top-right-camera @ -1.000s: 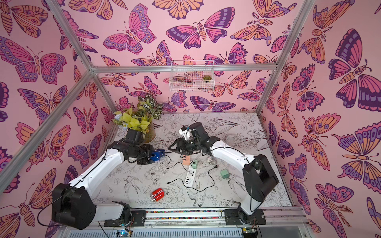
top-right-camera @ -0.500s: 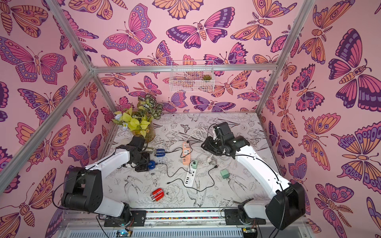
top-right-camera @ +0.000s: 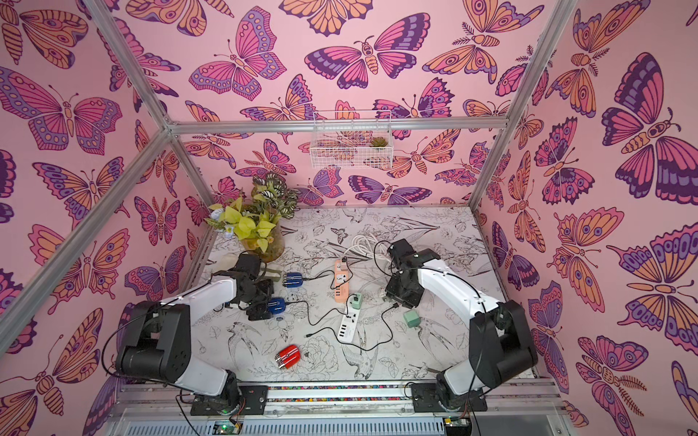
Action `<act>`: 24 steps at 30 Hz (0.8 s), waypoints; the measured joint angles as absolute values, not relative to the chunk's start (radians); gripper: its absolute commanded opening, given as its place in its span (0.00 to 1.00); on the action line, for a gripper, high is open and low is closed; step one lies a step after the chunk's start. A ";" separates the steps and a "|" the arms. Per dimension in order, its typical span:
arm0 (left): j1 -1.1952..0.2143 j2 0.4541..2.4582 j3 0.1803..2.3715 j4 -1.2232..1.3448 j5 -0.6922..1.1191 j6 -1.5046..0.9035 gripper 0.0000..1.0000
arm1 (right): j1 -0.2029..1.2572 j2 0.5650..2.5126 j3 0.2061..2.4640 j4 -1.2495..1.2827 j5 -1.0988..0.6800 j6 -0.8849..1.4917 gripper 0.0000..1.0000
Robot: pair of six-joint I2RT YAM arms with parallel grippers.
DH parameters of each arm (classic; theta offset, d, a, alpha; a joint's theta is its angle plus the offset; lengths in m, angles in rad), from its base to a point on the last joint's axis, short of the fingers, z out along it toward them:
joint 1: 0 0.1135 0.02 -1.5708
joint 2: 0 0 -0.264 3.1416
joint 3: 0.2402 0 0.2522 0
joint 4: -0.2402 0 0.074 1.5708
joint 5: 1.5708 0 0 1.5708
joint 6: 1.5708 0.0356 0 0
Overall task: Charge the electric shaver
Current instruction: Place the electric shaver at the center of the board.
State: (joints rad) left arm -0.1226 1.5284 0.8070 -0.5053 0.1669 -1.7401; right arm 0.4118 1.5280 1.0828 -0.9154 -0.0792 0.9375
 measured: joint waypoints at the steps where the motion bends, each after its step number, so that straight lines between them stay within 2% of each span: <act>1: -0.122 1.520 0.805 -0.498 0.167 -1.731 0.97 | 0.411 1.541 1.083 -0.912 -0.079 0.950 0.36; 5: -0.118 1.439 0.793 -0.493 0.167 -1.699 0.96 | 0.406 1.580 1.083 -0.902 -0.078 0.996 0.35; 12: -0.125 1.221 0.834 -0.494 0.169 -1.534 0.83 | 0.403 1.610 1.018 -0.850 -0.091 1.058 0.34; 14: -0.131 1.183 0.869 -0.494 0.185 -1.468 0.75 | 0.399 1.608 0.982 -0.826 -0.106 1.072 0.33; 17: -0.150 1.168 0.929 -0.503 0.218 -1.355 0.64 | 0.394 1.608 0.960 -0.811 -0.122 1.079 0.33; 24: -0.292 1.159 0.988 -0.540 0.237 -1.131 0.58 | 0.401 1.608 0.950 -0.743 -0.138 1.102 0.37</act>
